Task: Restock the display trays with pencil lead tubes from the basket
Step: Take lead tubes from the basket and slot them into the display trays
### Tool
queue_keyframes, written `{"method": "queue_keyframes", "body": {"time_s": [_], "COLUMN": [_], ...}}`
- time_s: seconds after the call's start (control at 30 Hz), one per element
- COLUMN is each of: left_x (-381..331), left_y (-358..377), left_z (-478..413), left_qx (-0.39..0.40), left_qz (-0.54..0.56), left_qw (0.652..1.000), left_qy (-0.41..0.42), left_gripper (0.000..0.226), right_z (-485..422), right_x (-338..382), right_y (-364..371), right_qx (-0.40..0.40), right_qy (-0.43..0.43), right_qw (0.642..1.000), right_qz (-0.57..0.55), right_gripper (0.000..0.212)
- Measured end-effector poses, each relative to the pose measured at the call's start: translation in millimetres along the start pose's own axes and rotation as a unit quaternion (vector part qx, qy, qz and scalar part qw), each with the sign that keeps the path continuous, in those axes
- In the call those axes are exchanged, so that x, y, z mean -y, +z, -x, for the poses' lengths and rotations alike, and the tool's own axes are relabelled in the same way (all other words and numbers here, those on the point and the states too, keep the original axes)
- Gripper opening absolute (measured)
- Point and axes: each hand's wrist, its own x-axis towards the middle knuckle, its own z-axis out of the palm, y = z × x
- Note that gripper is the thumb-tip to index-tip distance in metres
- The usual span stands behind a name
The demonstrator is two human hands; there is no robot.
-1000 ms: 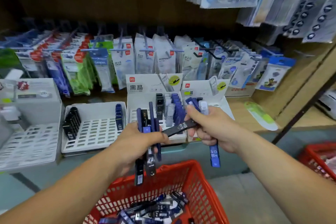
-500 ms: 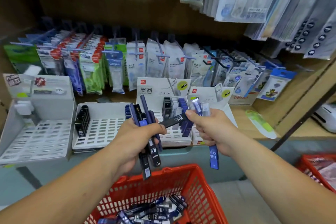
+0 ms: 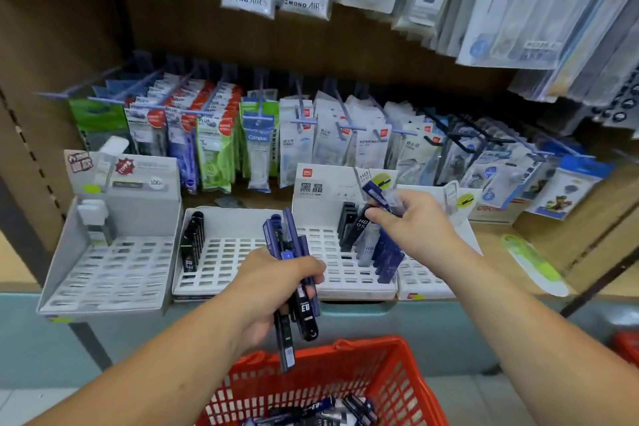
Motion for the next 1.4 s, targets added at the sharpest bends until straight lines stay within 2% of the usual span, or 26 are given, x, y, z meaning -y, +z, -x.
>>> {"method": "queue_keyframes", "body": {"time_s": [0.1, 0.2, 0.23, 0.3, 0.4, 0.5, 0.57, 0.67, 0.83, 0.97, 1.1, 1.2, 1.4], "left_x": [5, 9, 9, 10, 12, 12, 10, 7, 6, 7, 8, 8, 9], "left_y": [1, 4, 5, 6, 5, 3, 3, 3, -2, -7, -8, -7, -2], "left_z": [-12, -23, -26, -30, -35, -35, -32, -27, -19, -17, -17, -18, -20], "left_qx": [0.010, 0.007, 0.006, 0.003, -0.004, -0.010, -0.004, 0.009, 0.017, 0.014, 0.015, 0.017, 0.021], "left_qz": [-0.017, -0.009, -0.007, -0.004, -0.004, 0.003, 0.014, 0.021, 0.022, 0.017, 0.014, 0.017, 0.015], "left_qw": [1.000, 1.000, 1.000, 1.000, 1.000, 1.000, 1.000, 0.999, 0.999, 1.000, 1.000, 0.999, 0.999], "left_qy": [-0.007, -0.017, -0.020, -0.026, -0.025, -0.024, -0.028, -0.031, -0.020, -0.018, -0.018, -0.021, -0.029], "left_gripper": [0.015, 0.019, 0.019, 0.017, 0.011, 0.009, 0.012, 0.016, 0.016, 0.023, 0.020, 0.024, 0.030], "right_z": [-14, -20, -22, -25, -25, -23, -25, -28, -29, -27, -26, -27, -26], "right_x": [-21, -34, -36, -36, -30, -24, -25, -29, -27, -26, -26, -29, -24], "right_y": [12, 17, 16, 13, 8, 4, 6, 14, 18, 18, 15, 13, 14], "right_qx": [0.034, 0.028, 0.031, 0.061, 0.103, 0.128, 0.125, 0.094, 0.076, 0.075, 0.090, 0.092, 0.110], "right_qy": [0.001, -0.004, -0.004, -0.009, -0.017, -0.021, -0.026, -0.020, -0.028, -0.026, -0.026, -0.011, 0.005], "right_qw": [0.996, 0.997, 0.997, 0.997, 0.993, 0.990, 0.988, 0.988, 0.992, 0.991, 0.988, 0.987, 0.970], "right_qz": [0.088, 0.077, 0.065, 0.051, 0.049, 0.056, 0.085, 0.118, 0.098, 0.105, 0.125, 0.134, 0.218], "right_gripper": [0.025, 0.007, 0.008, 0.016, 0.016, 0.035, 0.038, 0.027, 0.018, 0.026, 0.037, 0.031, 0.034]}}
